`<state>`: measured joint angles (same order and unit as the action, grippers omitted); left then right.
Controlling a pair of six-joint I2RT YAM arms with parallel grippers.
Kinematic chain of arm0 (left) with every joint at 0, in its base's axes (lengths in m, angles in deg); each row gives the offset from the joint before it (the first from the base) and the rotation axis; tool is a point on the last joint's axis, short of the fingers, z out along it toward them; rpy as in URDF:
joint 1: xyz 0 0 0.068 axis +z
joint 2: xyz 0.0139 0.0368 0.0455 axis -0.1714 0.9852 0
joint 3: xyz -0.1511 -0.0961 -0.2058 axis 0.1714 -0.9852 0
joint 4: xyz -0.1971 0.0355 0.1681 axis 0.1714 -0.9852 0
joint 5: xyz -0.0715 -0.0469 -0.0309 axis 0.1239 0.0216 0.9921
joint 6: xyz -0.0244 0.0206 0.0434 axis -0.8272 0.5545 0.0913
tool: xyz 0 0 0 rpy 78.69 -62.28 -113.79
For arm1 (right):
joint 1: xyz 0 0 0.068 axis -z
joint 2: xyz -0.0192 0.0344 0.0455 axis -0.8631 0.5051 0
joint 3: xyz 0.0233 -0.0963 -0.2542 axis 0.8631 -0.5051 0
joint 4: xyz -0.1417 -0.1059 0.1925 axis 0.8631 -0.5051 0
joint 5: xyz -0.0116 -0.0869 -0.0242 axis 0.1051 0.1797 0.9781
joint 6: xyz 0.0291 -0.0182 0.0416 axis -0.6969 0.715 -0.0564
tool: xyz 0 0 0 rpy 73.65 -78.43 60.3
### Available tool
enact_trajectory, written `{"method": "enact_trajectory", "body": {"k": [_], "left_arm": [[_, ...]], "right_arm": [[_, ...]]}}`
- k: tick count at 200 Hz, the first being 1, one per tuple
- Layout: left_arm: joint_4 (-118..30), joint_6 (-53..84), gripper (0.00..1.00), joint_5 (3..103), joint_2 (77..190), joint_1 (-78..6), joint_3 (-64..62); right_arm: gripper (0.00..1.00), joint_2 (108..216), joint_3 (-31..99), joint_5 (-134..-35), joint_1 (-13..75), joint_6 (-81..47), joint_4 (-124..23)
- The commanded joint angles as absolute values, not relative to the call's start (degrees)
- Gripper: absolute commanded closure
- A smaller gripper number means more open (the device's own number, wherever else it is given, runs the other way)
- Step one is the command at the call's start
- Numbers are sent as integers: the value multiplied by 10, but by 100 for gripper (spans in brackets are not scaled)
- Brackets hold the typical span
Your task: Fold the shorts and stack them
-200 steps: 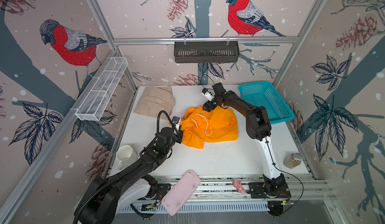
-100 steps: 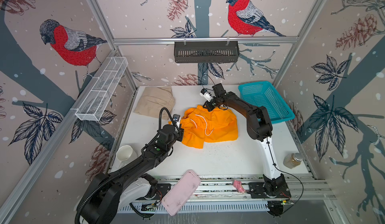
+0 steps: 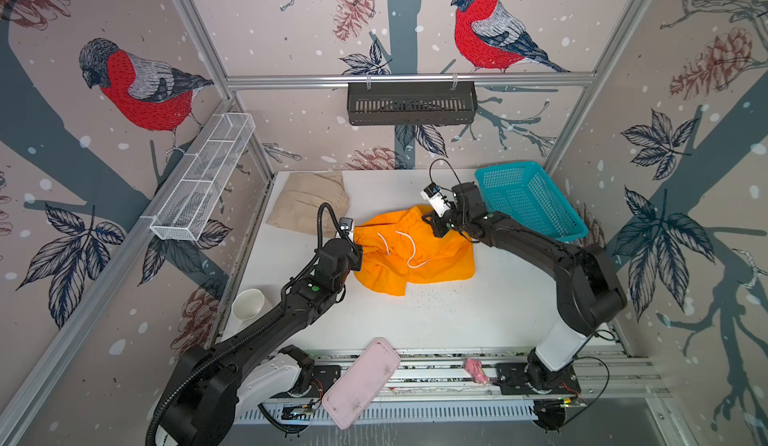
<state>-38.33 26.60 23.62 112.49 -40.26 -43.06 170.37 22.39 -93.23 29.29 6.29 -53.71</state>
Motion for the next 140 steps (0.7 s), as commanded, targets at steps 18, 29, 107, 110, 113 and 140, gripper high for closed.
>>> {"method": "enact_trajectory", "body": {"k": [18, 29, 107, 110, 113, 140], "left_arm": [[-382, 253, 100, 231, 1132, -402, -441], [-381, 252, 100, 232, 1131, -402, -446], [-373, 245, 100, 225, 1129, -402, -471], [-373, 246, 100, 225, 1130, -401, -471], [-373, 245, 100, 225, 1129, -402, -470], [-375, 246, 100, 225, 1131, -401, -466]], "right_arm": [[62, 1658, 124, -880, 257, 17, -519], [49, 1652, 121, -885, 258, 13, -523], [18, 1737, 262, -944, 312, 45, -584], [18, 1741, 267, -950, 311, 46, -586], [18, 1745, 271, -957, 310, 48, -589], [17, 1765, 276, -959, 283, 67, -600]]}}
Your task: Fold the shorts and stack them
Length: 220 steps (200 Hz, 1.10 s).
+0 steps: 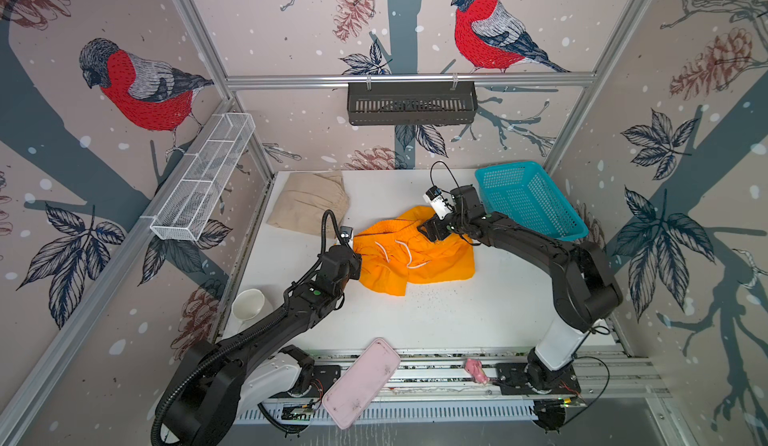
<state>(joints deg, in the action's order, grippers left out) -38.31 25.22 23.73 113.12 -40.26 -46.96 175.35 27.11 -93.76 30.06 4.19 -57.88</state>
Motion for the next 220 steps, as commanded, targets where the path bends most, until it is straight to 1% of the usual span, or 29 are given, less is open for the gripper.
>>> {"method": "enact_trajectory", "body": {"k": [1, 38, 73, 83, 92, 107, 120, 129, 141, 157, 174, 183, 196, 220], "left_arm": [[-375, 246, 100, 224, 1131, -402, -466], [-381, 246, 100, 225, 1127, -401, -464], [-385, 246, 100, 225, 1116, -402, -462], [-386, 245, 100, 229, 1114, -402, -459], [-385, 245, 100, 234, 1113, -402, -455], [-387, 247, 100, 240, 1116, -402, -443], [-387, 248, 100, 246, 1118, -402, -430], [-386, 249, 100, 251, 1118, -401, -423], [-383, 252, 100, 255, 1117, -402, -416], [-386, 258, 100, 258, 1117, -402, -407], [-393, 268, 100, 251, 1119, -402, -393], [-395, 272, 100, 248, 1120, -402, -384], [-404, 278, 100, 244, 1122, -402, -362], [-452, 292, 100, 238, 1134, -401, -287]], "right_arm": [[17, 1765, 276, -959, 283, 67, -601], [19, 1798, 279, -912, 291, 48, -594], [23, 1803, 276, -902, 297, 39, -554], [25, 1802, 273, -918, 295, 38, -539], [29, 1804, 274, -935, 294, 33, -529], [37, 1807, 275, -951, 287, 27, -514], [39, 1812, 276, -963, 276, 30, -508], [43, 1818, 280, -957, 268, 31, -510], [53, 1828, 288, -952, 264, 30, -519], [71, 1830, 289, -946, 264, 27, -522], [84, 1815, 289, -931, 264, 27, -527], [88, 1801, 288, -919, 264, 29, -528], [96, 1774, 286, -901, 266, 30, -527], [98, 1710, 285, -862, 270, 34, -525]]}}
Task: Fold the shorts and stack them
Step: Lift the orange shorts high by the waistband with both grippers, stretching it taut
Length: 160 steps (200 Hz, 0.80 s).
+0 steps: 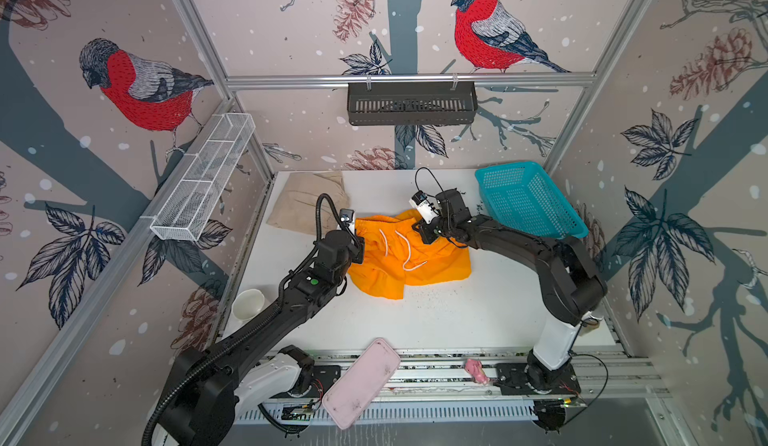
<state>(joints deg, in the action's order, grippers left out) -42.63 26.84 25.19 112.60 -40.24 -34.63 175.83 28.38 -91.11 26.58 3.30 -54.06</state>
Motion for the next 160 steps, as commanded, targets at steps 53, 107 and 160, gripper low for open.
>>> {"method": "enact_trajectory", "body": {"k": [53, 107, 160], "left_arm": [[-573, 360, 100, 192, 1185, -401, -7], [-801, 338, 100, 251, 1206, -401, 240], [-962, 325, 100, 319, 1190, -401, 318]], "right_arm": [[99, 1526, 287, -819, 275, 48, -498], [99, 1365, 331, -831, 261, 52, -566], [99, 1281, 356, -865, 246, 34, -629]]}}
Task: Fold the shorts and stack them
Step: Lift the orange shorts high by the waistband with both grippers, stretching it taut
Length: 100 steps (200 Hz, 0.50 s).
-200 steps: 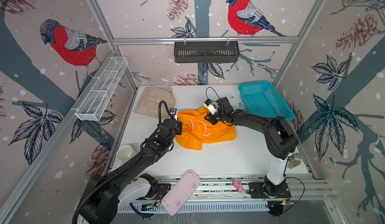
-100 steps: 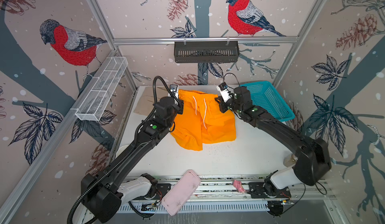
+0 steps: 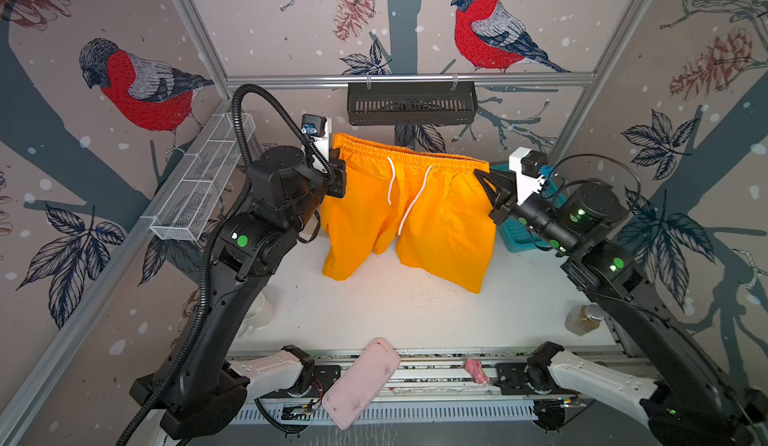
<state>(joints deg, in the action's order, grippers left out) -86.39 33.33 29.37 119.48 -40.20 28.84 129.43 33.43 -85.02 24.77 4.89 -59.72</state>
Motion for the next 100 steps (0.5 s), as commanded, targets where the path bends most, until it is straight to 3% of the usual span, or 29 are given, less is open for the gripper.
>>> {"method": "enact_trajectory", "body": {"k": [1, 57, 100], "left_arm": [[-965, 325, 100, 321, 1190, -401, 320], [-996, 297, 100, 352, 1163, -401, 350], [-959, 296, 100, 296, 1175, -377, 296]], "right_arm": [[99, 1281, 358, -867, 246, 34, -631], [100, 1310, 439, -942, 243, 23, -696], [99, 1349, 422, -907, 270, 24, -678]]}}
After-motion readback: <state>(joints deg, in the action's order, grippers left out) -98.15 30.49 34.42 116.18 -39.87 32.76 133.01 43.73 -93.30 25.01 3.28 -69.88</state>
